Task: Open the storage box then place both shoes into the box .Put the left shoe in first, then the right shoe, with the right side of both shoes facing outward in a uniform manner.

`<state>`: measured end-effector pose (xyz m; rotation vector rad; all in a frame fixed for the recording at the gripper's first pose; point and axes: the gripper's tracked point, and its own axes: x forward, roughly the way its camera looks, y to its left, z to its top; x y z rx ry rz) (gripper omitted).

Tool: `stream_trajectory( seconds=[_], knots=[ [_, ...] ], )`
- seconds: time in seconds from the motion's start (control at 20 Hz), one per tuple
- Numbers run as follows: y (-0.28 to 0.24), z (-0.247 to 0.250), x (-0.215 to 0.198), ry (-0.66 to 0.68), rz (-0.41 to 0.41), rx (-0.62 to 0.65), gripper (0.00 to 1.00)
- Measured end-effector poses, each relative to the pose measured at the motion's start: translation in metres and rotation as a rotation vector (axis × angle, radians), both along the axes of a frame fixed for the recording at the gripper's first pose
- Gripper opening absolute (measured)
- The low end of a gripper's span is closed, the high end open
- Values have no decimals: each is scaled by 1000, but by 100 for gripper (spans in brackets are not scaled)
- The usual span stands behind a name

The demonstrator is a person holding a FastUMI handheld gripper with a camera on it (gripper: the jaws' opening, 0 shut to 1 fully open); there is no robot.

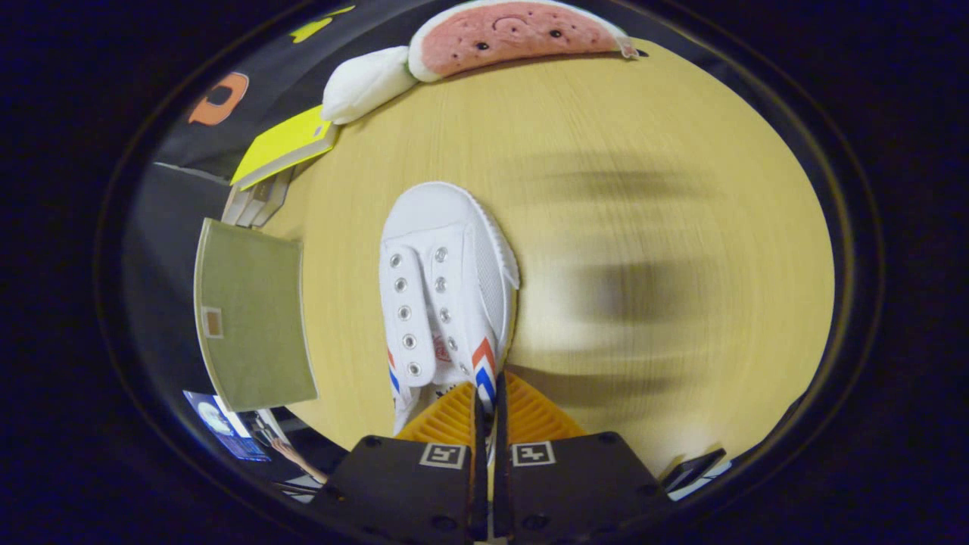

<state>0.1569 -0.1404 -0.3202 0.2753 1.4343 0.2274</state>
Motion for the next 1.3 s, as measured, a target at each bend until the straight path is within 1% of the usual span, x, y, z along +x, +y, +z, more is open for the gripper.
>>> stream_trajectory(
  seconds=[0.05,0.2,0.35,0.5,0.75,0.9,1.0,1.3],
  knots=[
    [0,3,-3,-5,0,4,7],
    [5,23,-6,-10,-19,44,7],
    [7,54,-17,-66,-32,33,7],
    [19,83,-21,-110,-71,54,7],
    [70,117,-30,-177,-80,54,7],
    [111,142,-40,-223,-83,67,7],
    [142,156,-48,-250,-67,79,7],
    [233,183,-55,-318,-19,78,7]
  ],
)
